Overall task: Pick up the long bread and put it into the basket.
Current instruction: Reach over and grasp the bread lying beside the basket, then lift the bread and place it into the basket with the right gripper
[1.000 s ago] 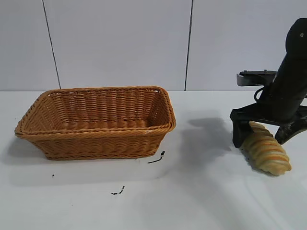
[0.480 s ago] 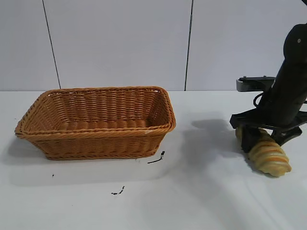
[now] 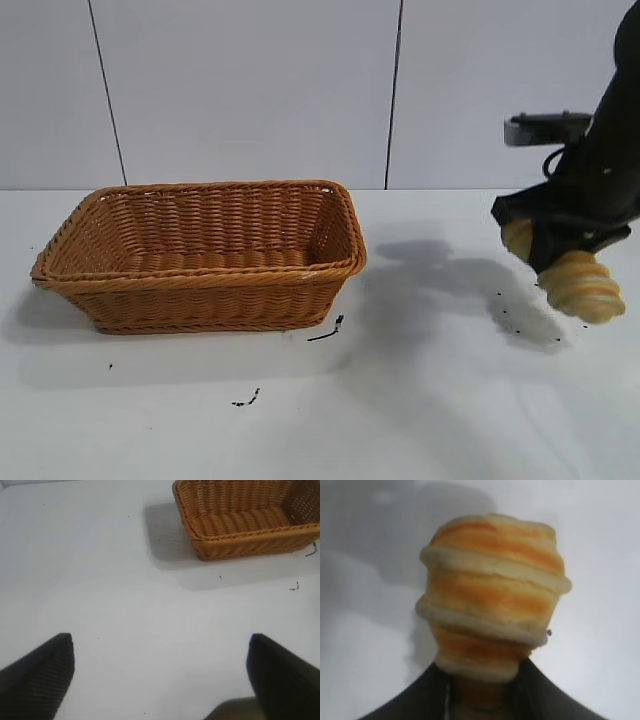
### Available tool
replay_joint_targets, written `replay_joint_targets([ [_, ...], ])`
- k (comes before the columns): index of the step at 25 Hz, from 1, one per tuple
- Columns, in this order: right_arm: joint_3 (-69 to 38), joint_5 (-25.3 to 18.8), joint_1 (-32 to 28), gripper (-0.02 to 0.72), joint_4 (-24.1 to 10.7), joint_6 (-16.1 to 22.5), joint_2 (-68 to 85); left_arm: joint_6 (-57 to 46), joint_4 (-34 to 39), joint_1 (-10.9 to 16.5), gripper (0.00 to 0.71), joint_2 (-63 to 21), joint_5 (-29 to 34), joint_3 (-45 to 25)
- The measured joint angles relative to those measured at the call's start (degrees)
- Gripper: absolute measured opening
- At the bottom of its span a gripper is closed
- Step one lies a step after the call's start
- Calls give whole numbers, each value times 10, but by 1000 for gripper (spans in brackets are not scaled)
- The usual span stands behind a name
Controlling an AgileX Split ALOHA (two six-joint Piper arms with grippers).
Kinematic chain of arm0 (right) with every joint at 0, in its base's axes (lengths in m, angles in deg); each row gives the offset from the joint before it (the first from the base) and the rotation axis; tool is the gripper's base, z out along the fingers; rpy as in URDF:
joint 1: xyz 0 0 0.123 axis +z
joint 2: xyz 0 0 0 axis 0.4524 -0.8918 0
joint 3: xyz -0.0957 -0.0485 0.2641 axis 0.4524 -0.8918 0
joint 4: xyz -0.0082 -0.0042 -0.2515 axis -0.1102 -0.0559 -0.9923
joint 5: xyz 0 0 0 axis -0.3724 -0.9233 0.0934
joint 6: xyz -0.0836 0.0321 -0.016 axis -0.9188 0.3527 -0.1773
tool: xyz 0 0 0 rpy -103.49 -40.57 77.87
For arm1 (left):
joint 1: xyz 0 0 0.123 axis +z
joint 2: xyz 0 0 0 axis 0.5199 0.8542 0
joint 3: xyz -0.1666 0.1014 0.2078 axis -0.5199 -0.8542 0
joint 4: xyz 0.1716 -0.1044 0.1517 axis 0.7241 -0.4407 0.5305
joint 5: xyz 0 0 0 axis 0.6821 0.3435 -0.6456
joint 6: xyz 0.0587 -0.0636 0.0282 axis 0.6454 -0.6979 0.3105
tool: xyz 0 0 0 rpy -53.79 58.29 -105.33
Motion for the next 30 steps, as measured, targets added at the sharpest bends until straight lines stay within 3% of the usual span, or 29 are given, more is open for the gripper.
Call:
replay_joint_targets([
  [7,169,-79,52,175,17,0,-56,0,0,0,696,0,0,0],
  [13,326,-129,162,174,8,0,-144,0,0,0,696,0,0,0],
  [16,394,-134,215,174,-1,-24,-186,0,0,0,696,0,0,0],
  [20,450,-125,276,174,-14,-133,-240,0,0,0,696,0,0,0],
  [25,457,-71,322,174,-16,-311,-290,0,0,0,696,0,0,0],
  [28,457,-38,330,174,-5,-366,-315,0,0,0,696,0,0,0],
  [30,457,-28,330,174,11,-380,-332,0,0,0,696,0,0,0],
])
